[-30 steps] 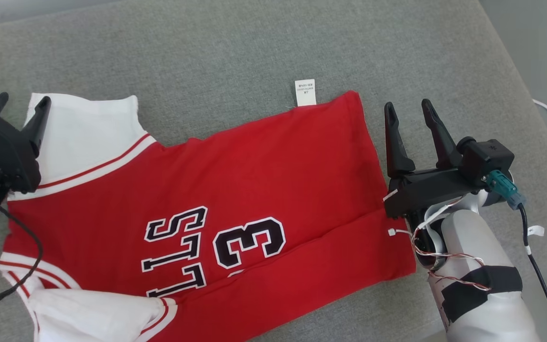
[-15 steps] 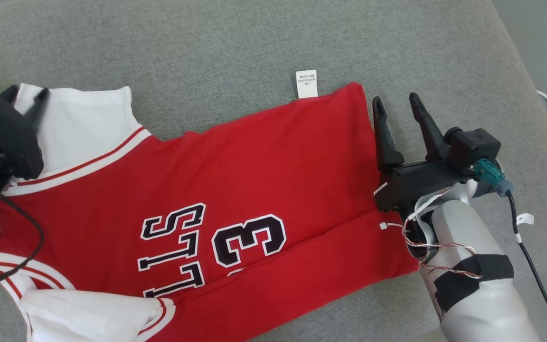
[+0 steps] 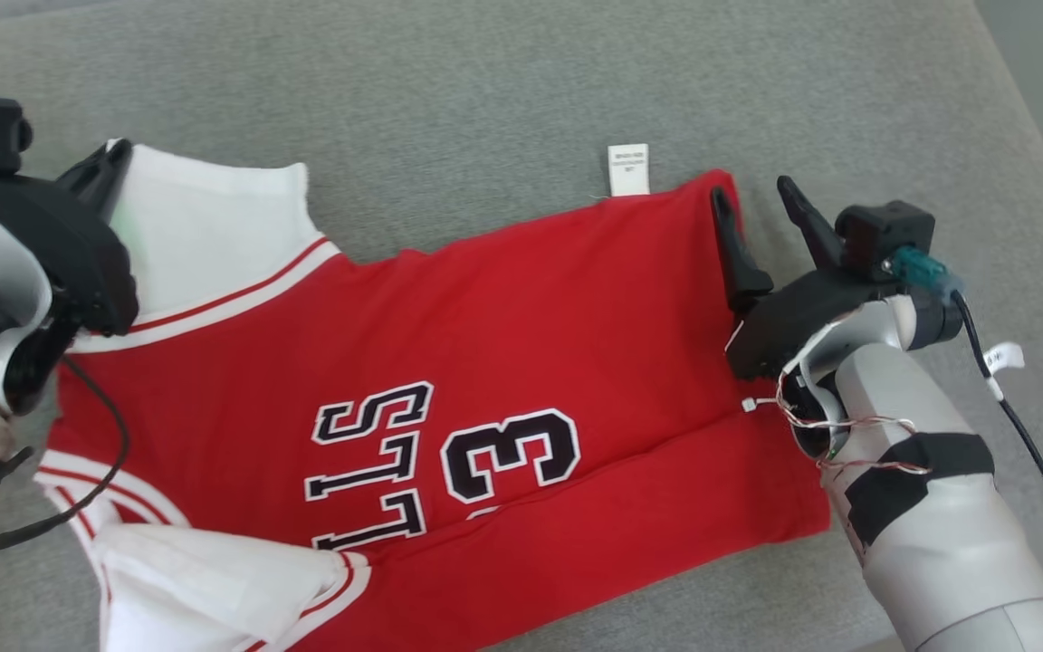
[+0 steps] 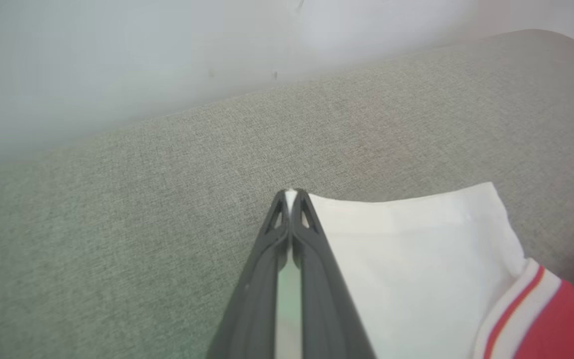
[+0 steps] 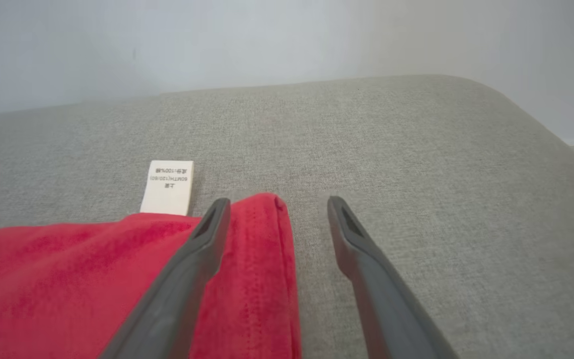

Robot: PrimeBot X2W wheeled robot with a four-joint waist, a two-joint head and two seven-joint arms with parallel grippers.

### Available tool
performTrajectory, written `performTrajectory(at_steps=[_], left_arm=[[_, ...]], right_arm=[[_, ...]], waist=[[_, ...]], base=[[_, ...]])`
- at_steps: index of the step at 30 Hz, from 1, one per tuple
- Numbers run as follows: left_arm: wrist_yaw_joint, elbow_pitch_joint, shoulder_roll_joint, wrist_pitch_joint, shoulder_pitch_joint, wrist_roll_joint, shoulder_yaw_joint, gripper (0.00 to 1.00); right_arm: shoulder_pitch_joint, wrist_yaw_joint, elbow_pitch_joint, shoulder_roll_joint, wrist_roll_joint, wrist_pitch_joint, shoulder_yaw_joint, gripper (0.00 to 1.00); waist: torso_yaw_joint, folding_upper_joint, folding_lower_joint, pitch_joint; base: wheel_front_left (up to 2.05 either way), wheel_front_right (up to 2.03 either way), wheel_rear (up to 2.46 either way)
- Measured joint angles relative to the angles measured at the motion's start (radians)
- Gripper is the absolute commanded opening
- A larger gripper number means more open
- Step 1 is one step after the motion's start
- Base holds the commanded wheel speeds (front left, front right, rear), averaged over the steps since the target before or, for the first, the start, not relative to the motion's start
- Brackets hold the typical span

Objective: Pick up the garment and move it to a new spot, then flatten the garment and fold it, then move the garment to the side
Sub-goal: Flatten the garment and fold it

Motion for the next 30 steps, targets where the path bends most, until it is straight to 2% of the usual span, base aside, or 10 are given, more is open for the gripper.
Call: performTrajectory(at_steps=[15,16,17,18,27,30], left_arm=[[0.0,-0.042,-0.006,-0.075,-0.036,-0.04,-0.099,0.0],[0.0,-0.045,-0.006,-0.079,-0.039,-0.041,-0.104,0.0],[0.0,-0.048,-0.007,-0.083,-0.042,-0.043,-0.108,0.0],[0.0,-0.049,-0.007,-0.086,-0.046,-0.046,-0.112,0.0],[0.0,-0.033,0.013,-0.135,-0.078,-0.067,-0.12,0.0],[0.0,-0.023,0.001,-0.163,-0.08,-0.071,-0.123,0.0]], right_arm=[[-0.09,0.0,0.09,-0.038,0.063,0.175,0.062,1.0],[-0.095,0.0,0.092,-0.04,0.067,0.183,0.063,0.84],[-0.099,0.0,0.097,-0.043,0.068,0.198,0.066,0.32],[-0.1,0.0,0.099,-0.043,0.069,0.205,0.068,0.0],[-0.139,0.0,0.102,-0.058,0.057,0.156,0.03,0.0],[-0.139,0.0,0.126,-0.061,0.048,0.147,0.027,0.0]], waist=[[0.047,0.0,0.0,-0.006],[0.048,0.0,0.0,-0.004],[0.05,0.0,0.0,-0.003],[0.052,0.0,0.0,-0.001],[0.069,0.0,0.0,0.003],[0.081,0.0,0.0,-0.009]], base=[[0.0,0.0,0.0],[0.0,0.0,0.0],[0.0,0.0,0.0],[0.0,0.0,0.0],[0.0,0.0,0.0],[0.0,0.0,0.0]])
